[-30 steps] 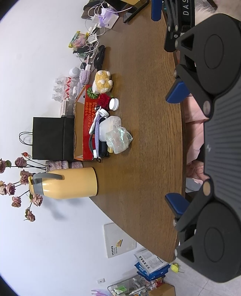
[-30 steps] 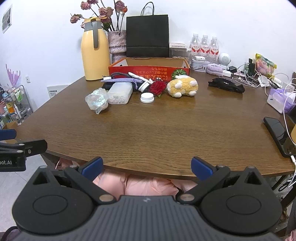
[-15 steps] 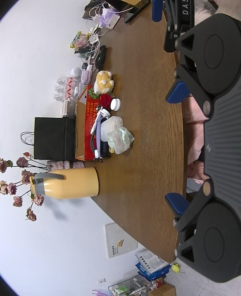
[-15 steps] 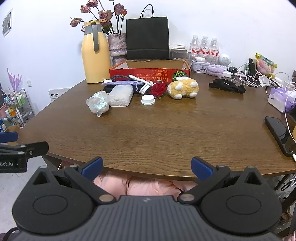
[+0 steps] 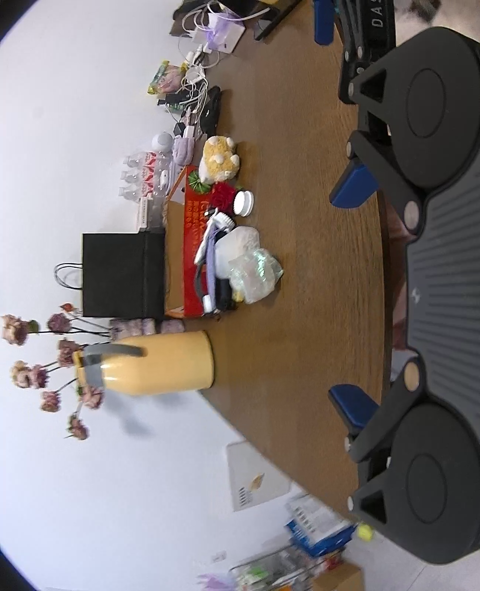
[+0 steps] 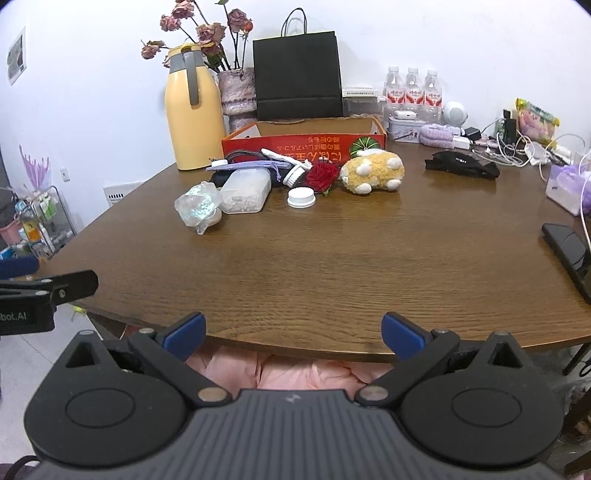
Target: Organize objects
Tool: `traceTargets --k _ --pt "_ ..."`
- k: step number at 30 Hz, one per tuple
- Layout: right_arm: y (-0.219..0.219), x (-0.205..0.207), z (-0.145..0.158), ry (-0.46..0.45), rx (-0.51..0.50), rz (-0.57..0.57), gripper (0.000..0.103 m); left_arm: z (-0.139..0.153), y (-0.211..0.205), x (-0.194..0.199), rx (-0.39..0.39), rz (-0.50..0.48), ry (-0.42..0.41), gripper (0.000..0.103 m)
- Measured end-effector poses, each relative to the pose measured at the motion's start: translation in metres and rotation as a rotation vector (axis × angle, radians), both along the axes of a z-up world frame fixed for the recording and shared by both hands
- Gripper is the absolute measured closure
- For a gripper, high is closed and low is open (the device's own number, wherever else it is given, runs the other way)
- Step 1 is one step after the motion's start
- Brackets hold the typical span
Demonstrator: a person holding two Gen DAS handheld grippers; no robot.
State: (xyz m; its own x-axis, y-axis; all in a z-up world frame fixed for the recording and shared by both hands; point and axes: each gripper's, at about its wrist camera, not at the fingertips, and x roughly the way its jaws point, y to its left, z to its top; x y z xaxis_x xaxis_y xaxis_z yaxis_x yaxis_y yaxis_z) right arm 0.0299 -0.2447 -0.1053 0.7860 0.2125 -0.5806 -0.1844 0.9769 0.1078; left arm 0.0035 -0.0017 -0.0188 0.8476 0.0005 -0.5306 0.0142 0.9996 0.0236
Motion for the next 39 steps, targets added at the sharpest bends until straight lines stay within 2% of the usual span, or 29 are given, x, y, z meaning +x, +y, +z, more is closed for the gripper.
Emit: traceTargets --k 3,7,10,12,14,16,18,19,22,23,25,28,29,30,33,34,36,37,39 --pt "-0.001 0.006 -0.002 -0.012 -0.009 -0.007 0.0 -0.005 -0.003 0.013 -0.024 -0.045 0.054 0.006" --pt "-0.002 0.019 -0.003 -0.026 -0.025 -0.024 0.0 -0.003 -0.007 0.024 -0.01 -0.035 0.027 0.002" --pt "-0.007 0.033 -0.006 -0.018 0.014 -0.017 0.0 -0.004 -0.003 0.038 -0.038 -0.006 0.018 0.001" --pt "-0.012 0.045 -0.007 -0.008 0.044 -0.016 0.0 -0.007 -0.002 0.05 -0.03 0.0 0.037 0.002" --pt "-0.018 0.054 -0.002 -0.048 0.065 -0.034 0.0 -0.007 0.001 0.063 -0.019 -0.007 0.044 0.002" --pt "-0.023 0.06 0.006 -0.119 0.073 -0.079 0.0 -0.005 0.008 0.076 -0.04 0.012 -0.009 0.002" --pt "-0.026 0.07 0.007 -0.201 0.066 -0.066 0.0 -0.004 0.013 0.085 -0.046 0.029 -0.078 0.002" --pt "-0.025 0.08 0.004 -0.205 0.046 -0.045 0.0 -0.005 0.012 0.092 -0.029 0.021 -0.1 0.002" --pt "-0.015 0.112 -0.003 -0.102 -0.03 0.008 0.0 -0.008 0.005 0.115 0.029 -0.038 -0.098 0.002" --pt "-0.012 0.119 -0.005 -0.111 -0.039 0.005 0.0 -0.01 0.004 0.126 0.025 -0.047 -0.089 0.002" --pt "-0.004 0.135 -0.007 -0.126 -0.056 0.038 0.0 -0.015 0.001 0.149 -0.023 -0.056 -0.046 0.002" --pt "0.013 0.174 -0.015 -0.097 -0.105 0.051 0.0 -0.022 -0.001 0.178 -0.082 -0.046 -0.002 0.01" --pt "0.018 0.188 -0.017 -0.078 -0.11 0.063 0.002 -0.025 -0.003 0.187 -0.079 -0.048 0.01 0.012" --pt "0.023 0.202 -0.018 -0.065 -0.112 0.072 0.004 -0.028 -0.005 0.194 -0.072 -0.051 0.017 0.019" --pt "0.036 0.234 -0.027 -0.039 -0.124 0.1 0.021 -0.035 -0.007 0.203 -0.05 -0.064 0.021 0.025" --pt "0.039 0.242 -0.03 -0.026 -0.123 0.105 0.035 -0.038 -0.007 0.205 -0.044 -0.065 0.029 0.029" --pt "0.041 0.255 -0.037 0.012 -0.1 0.109 0.058 -0.044 -0.007 0.206 -0.052 -0.076 0.056 0.053" --pt "0.042 0.257 -0.04 0.023 -0.091 0.113 0.062 -0.046 -0.007 0.207 -0.058 -0.081 0.07 0.055" --pt "0.045 0.256 -0.042 0.011 -0.093 0.113 0.062 -0.049 -0.007 0.202 -0.052 -0.082 0.063 0.059"
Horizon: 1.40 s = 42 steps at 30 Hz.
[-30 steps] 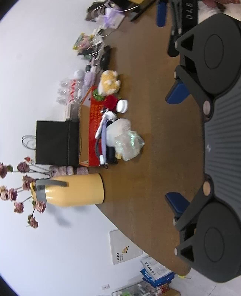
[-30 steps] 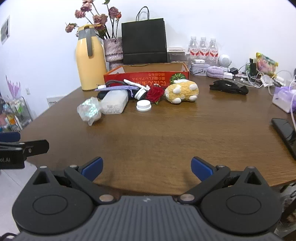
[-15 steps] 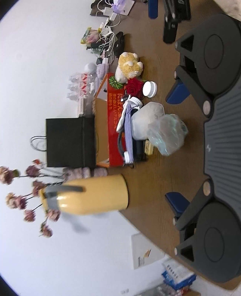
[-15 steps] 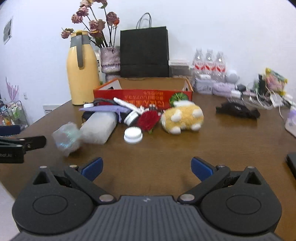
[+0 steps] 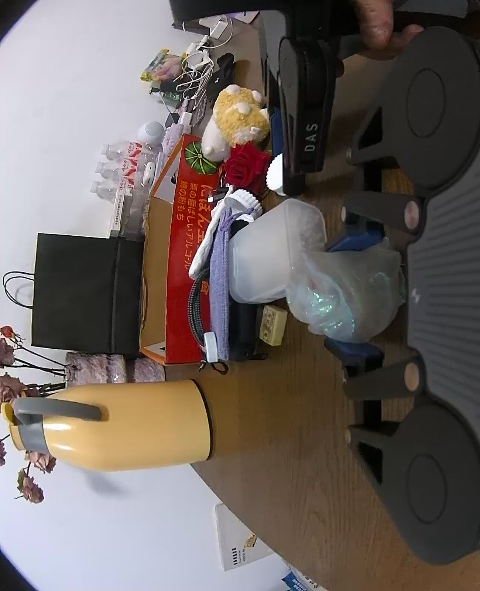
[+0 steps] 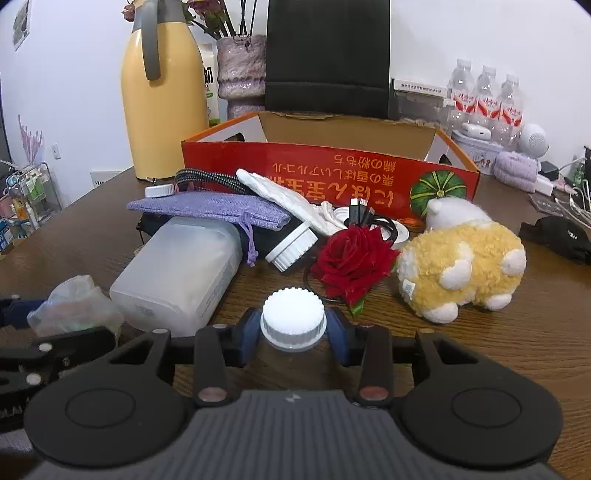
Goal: Organize objects
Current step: 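Grasp the clear plastic bag with left gripper while right gripper grasps the white cap, then drop the plastic bag and white cap into the red cardboard box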
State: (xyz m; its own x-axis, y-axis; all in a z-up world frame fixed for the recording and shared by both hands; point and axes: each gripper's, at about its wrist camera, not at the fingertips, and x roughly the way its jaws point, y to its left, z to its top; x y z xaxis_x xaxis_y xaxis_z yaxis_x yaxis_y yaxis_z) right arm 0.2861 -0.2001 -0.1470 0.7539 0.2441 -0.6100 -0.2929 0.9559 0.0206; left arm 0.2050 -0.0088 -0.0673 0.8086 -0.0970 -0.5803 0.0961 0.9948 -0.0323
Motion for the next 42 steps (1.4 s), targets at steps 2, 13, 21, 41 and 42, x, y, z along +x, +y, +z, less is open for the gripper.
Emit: traceTargets --k 2,13,21,41,42 --pt "-0.001 -0.006 0.002 -0.009 -0.006 -0.003 0.062 0.003 -0.002 -0.007 0.016 0.003 -0.013 0.062" --pt "-0.029 -0.147 0.022 -0.043 0.065 0.027 0.062 0.027 -0.018 -0.092 0.048 -0.055 -0.047 0.064" --pt "-0.054 -0.199 0.034 -0.103 0.089 -0.043 0.062 0.043 -0.028 -0.128 0.046 -0.081 -0.098 0.063" --pt "-0.048 0.191 0.156 -0.1 -0.015 -0.029 0.062 0.111 -0.049 0.273 0.058 -0.118 0.036 0.063" --pt "-0.049 0.227 0.145 -0.045 -0.008 -0.056 0.062 0.097 -0.05 0.305 0.051 -0.103 0.086 0.063"
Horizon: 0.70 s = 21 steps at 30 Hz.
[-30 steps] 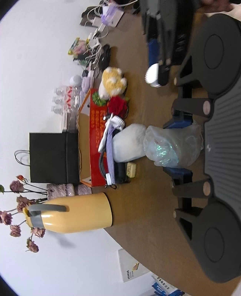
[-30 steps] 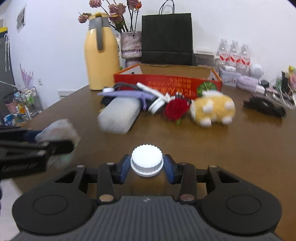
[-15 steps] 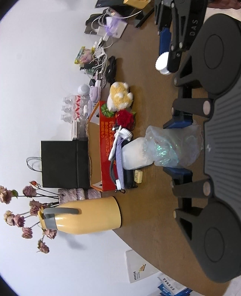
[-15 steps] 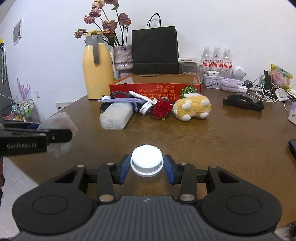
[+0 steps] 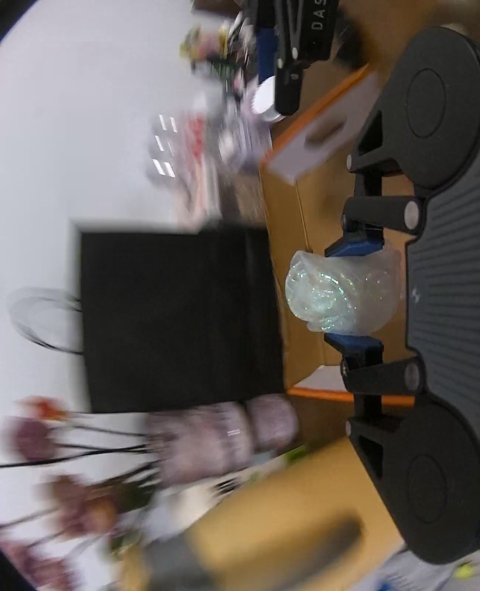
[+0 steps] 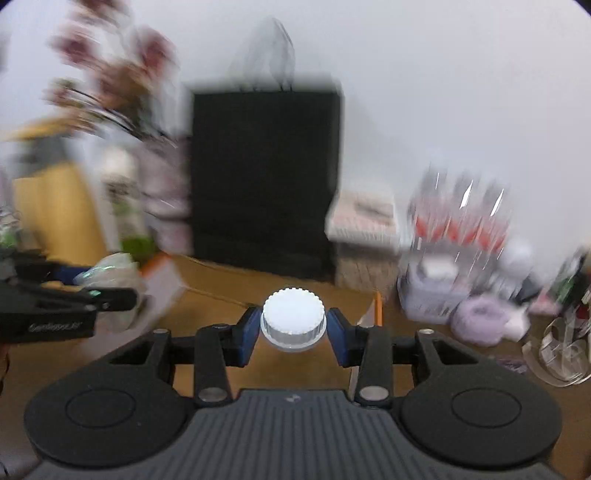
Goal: Organize objects
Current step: 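Drop the plastic bag and white cap into the red cardboard box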
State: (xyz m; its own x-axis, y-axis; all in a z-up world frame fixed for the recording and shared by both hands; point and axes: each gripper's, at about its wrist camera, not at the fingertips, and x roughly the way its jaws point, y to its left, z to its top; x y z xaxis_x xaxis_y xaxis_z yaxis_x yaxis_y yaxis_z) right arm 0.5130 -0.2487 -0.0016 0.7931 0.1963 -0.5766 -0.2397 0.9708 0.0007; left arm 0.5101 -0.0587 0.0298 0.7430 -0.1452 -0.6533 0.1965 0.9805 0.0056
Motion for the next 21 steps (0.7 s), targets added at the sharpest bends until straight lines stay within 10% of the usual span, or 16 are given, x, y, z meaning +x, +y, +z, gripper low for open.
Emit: traceTargets --k 4,6,10,21 --pt "0.007 0.1 -0.056 0.174 -0.076 -0.096 0.062 -0.047 -0.003 0.073 0.095 0.046 0.068 0.059" --pt "0.009 0.117 -0.077 0.205 -0.095 -0.11 0.059 -0.061 0.001 0.088 0.087 0.068 0.103 0.039" --pt "0.016 0.126 -0.094 0.174 -0.138 -0.112 0.018 -0.074 0.013 0.104 0.046 0.072 0.169 0.028" --pt "0.01 0.053 -0.024 0.059 -0.115 -0.036 0.005 0.005 0.017 0.03 0.09 0.049 0.026 0.017"
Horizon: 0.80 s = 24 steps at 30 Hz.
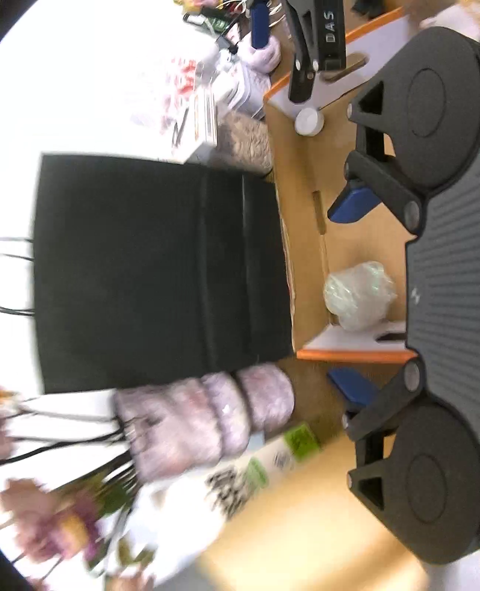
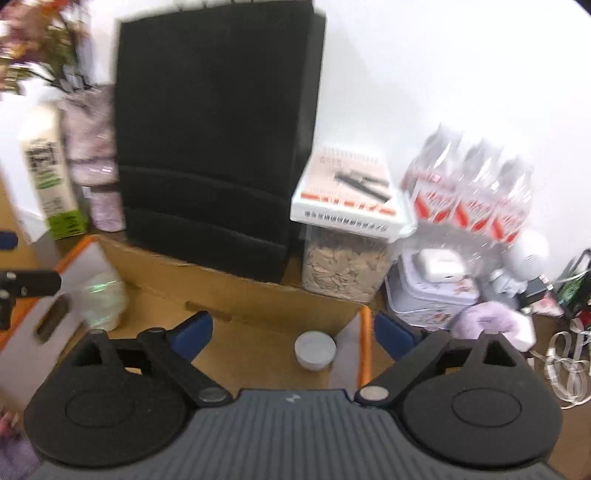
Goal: Organize objects
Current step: 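Drop the plastic bag and white cap into the red cardboard box, then withdraw both grippers from the box back over the table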
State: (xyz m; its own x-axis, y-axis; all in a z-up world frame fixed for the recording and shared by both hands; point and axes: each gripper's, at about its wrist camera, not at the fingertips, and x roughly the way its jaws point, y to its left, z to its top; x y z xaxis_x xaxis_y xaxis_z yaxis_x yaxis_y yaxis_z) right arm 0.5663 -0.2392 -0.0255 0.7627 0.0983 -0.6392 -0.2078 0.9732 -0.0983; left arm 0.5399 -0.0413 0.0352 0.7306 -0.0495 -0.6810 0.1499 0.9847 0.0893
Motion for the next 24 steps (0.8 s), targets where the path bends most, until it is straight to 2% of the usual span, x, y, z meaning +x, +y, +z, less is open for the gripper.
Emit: traceTargets --k 2,4,6,8,10,12,15,18,20,22,24 --pt "-0.008 -0.041 0.015 -0.015 0.053 0.03 0.003 0.018 0.003 -0.04 0.024 -0.012 -0.026 0.016" --pt "-0.02 -0.091 0.027 -0.043 0.114 0.054 0.0 0.033 0.013 -0.087 -0.012 -0.047 -0.056 0.012" --pt "-0.028 -0.161 0.033 -0.127 0.095 0.059 0.0 0.039 0.027 -0.136 -0.073 -0.053 -0.077 0.007" --pt "-0.034 -0.221 0.03 -0.192 0.063 0.062 0.0 0.034 0.039 -0.202 -0.089 -0.037 -0.145 0.007" --pt "-0.044 -0.292 0.022 -0.219 0.062 0.063 0.0 0.021 0.043 -0.267 -0.061 -0.086 -0.213 0.006" --pt "-0.049 -0.35 0.01 -0.22 0.065 0.085 0.0 0.007 0.046 -0.325 -0.059 -0.121 -0.258 0.003" --pt "-0.051 -0.42 -0.01 -0.185 0.092 0.107 0.0 -0.02 0.052 -0.403 -0.115 -0.065 -0.28 0.0" --pt "-0.05 -0.465 -0.029 -0.14 0.149 0.1 0.0 -0.052 0.06 -0.451 -0.198 -0.037 -0.219 0.0" --pt "-0.046 -0.474 -0.042 -0.091 0.177 0.101 0.0 -0.066 0.059 -0.46 -0.152 -0.037 -0.141 0.0" --pt "-0.037 -0.475 -0.053 -0.044 0.167 0.11 0.0 -0.067 0.06 -0.462 -0.12 -0.025 -0.155 0.0" --pt "-0.027 -0.475 -0.056 -0.068 0.122 0.098 0.0 -0.062 0.064 -0.462 -0.122 0.004 -0.182 0.0"
